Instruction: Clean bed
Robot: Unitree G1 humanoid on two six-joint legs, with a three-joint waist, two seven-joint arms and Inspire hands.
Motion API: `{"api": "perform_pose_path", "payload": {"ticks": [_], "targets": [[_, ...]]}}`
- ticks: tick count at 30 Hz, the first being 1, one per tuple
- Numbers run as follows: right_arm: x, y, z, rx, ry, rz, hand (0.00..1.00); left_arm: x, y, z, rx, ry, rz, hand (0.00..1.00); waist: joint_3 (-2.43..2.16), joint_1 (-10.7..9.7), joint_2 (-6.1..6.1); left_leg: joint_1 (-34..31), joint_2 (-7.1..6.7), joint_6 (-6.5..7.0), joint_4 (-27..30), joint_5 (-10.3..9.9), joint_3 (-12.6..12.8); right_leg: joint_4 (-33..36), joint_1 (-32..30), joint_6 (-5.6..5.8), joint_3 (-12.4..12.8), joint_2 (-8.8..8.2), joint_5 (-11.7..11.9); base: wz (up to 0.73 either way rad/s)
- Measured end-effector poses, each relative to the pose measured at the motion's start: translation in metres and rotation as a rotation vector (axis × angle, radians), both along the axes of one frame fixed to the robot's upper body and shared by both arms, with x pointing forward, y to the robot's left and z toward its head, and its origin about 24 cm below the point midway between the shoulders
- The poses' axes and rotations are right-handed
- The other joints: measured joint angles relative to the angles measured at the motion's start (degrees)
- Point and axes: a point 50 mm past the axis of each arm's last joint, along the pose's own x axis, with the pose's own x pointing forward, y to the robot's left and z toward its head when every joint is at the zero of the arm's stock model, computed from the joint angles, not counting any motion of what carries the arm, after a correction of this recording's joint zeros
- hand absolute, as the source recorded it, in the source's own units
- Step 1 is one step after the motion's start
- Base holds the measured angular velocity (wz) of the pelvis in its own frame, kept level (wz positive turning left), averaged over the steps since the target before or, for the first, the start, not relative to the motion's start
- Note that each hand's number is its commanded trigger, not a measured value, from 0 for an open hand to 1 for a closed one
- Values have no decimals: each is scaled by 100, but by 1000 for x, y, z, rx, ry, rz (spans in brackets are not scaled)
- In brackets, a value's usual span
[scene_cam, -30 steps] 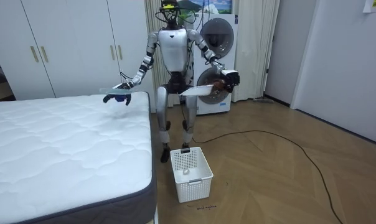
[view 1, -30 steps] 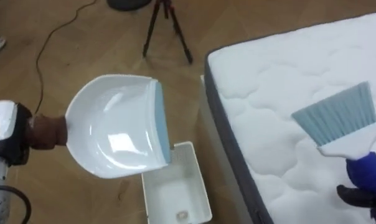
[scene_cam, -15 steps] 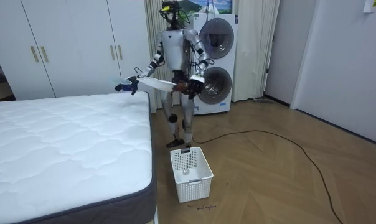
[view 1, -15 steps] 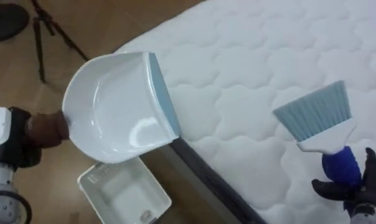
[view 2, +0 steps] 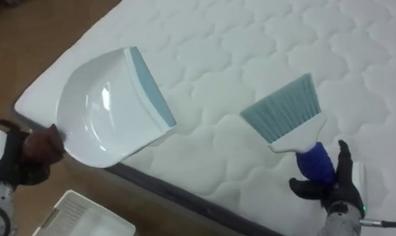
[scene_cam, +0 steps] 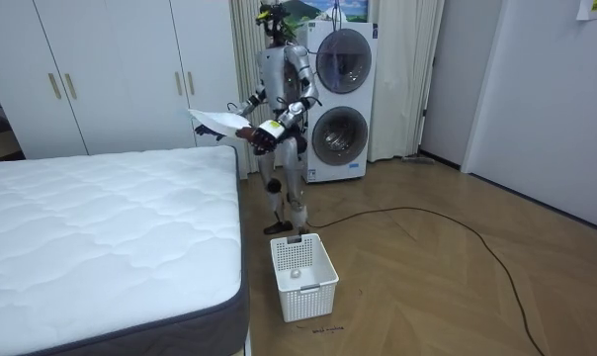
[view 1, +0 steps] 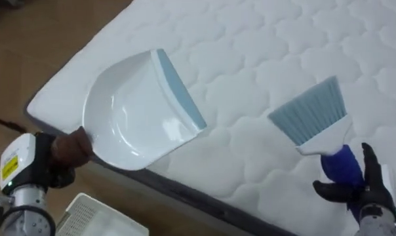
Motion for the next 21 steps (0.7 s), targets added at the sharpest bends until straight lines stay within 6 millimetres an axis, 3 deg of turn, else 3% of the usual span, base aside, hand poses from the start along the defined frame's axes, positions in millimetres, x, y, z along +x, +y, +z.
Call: {"api": "perform_pose_path", "payload": {"ticks": [2, 3, 5, 7, 8, 9, 10, 11, 21], "targets": [[7, 5, 7, 19, -28, 45, 0, -9, -2, -4, -18, 27, -6, 100, -11, 110, 0, 62, -146, -25, 31, 14, -1082, 31, -23, -82, 597, 203, 30, -118], [8, 7, 8, 23, -32, 54, 0, -11, -3, -5, -23, 33, -7, 100, -11, 109, 5, 77, -169, -25, 61, 14, -1305, 32, -17, -98, 710, 245, 44, -111], [7, 8, 7, 28, -24, 71, 0, -21, -6, -11, -42, 56, -3, 100, -32, 172, 49, 136, -281, -66, 116, -13, -2041, 35, 12, -126, 1179, 386, 83, -103], [3, 7, 6, 27, -15, 62, 0, -24, -9, -14, -56, 60, -3, 100, -71, 242, 102, 278, -369, -84, -103, -26, -2340, 101, -65, -116, 1531, 492, 109, -101], [2, 7, 5, 28, -10, 65, 0, -24, -9, -14, -58, 57, -6, 92, -73, 231, 141, 424, -373, -100, -298, -30, -2451, 142, -95, -110, 1680, 564, 133, -91], [2, 8, 4, 29, -6, 67, 0, -24, -10, -14, -58, 56, -7, 71, -75, 231, 155, 493, -370, -107, -385, -28, -2431, 145, -112, -102, 1763, 603, 147, -73], [1, 10, 3, 36, -1, 72, 0, -24, -10, -14, -58, 55, -8, 42, -74, 224, 165, 601, -367, -116, -479, -23, -2331, 148, -143, -88, 1881, 685, 174, -64], [-1, 11, 1, 44, 5, 73, 0, -25, -10, -14, -59, 57, -9, 0, -73, 206, 165, 646, -367, -116, -520, -23, -2215, 125, -155, -81, 1924, 709, 217, -56], [-11, 20, -12, 114, 61, 85, 0, -28, -11, -18, -180, 50, 18, 0, -16, -90, 187, 833, -367, -116, -784, -24, -2276, 118, -194, -80, 1890, 748, 286, -13]]}}
